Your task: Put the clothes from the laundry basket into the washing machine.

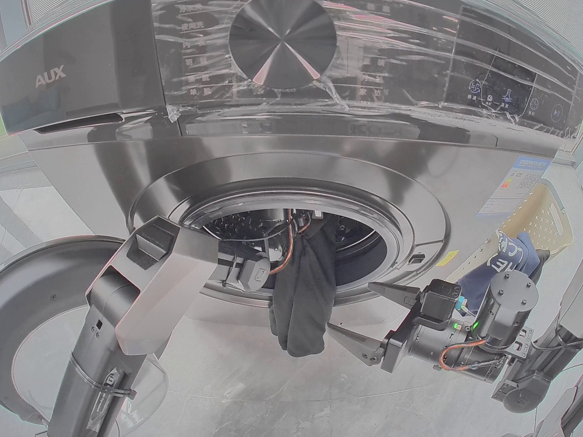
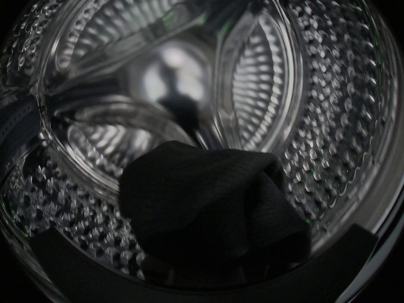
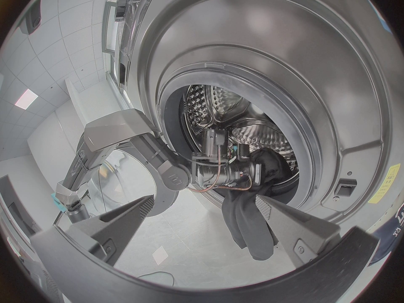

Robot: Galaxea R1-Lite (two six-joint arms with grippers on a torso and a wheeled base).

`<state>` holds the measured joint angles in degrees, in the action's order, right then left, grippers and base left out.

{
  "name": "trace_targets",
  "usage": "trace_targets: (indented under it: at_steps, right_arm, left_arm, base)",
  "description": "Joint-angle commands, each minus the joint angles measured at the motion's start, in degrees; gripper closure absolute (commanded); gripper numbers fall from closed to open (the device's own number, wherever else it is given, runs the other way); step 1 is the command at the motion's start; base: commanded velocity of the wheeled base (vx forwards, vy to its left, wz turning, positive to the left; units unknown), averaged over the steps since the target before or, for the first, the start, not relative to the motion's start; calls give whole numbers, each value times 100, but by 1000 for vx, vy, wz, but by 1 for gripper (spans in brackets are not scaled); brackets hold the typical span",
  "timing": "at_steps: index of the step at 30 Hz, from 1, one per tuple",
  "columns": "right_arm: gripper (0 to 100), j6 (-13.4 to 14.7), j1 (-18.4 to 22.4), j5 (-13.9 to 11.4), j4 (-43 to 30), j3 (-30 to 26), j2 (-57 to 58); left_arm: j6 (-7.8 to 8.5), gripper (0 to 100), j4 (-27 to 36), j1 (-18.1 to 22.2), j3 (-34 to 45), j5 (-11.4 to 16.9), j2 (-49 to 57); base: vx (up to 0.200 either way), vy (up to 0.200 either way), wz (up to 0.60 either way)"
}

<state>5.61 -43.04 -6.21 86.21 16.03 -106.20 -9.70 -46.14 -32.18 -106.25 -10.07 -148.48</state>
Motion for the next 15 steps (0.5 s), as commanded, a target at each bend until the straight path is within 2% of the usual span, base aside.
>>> trace_targets:
  at_steps: [1, 6, 7, 10, 12, 15]
  right_arm:
    - [0, 2, -2, -4, 10, -3, -14]
    - [0, 2, -2, -4, 1, -3, -23]
    - [0, 2, -2, -4, 1, 5, -23]
    - [0, 2, -2, -4, 1, -3, -14]
    - [0, 2, -2, -4, 1, -3, -14]
    - [0, 11, -2, -4, 10, -3, -23]
  left_arm:
    - [-111, 100, 132, 195, -834, -206, -489]
    - [-181, 100, 123, 204, -834, -241, -480]
    - [-190, 0, 141, 195, -834, -241, -471]
    - [-216, 0, 167, 142, -633, -250, -225]
    - [-313, 0, 246, 81, -53, -241, 170]
    - [-313, 0, 527, -34, 931, -100, 812]
  base:
    - [0, 0, 0]
    - [0, 0, 0]
    - [0, 0, 0]
    - [0, 0, 0]
    - [0, 0, 0]
    - [0, 0, 0]
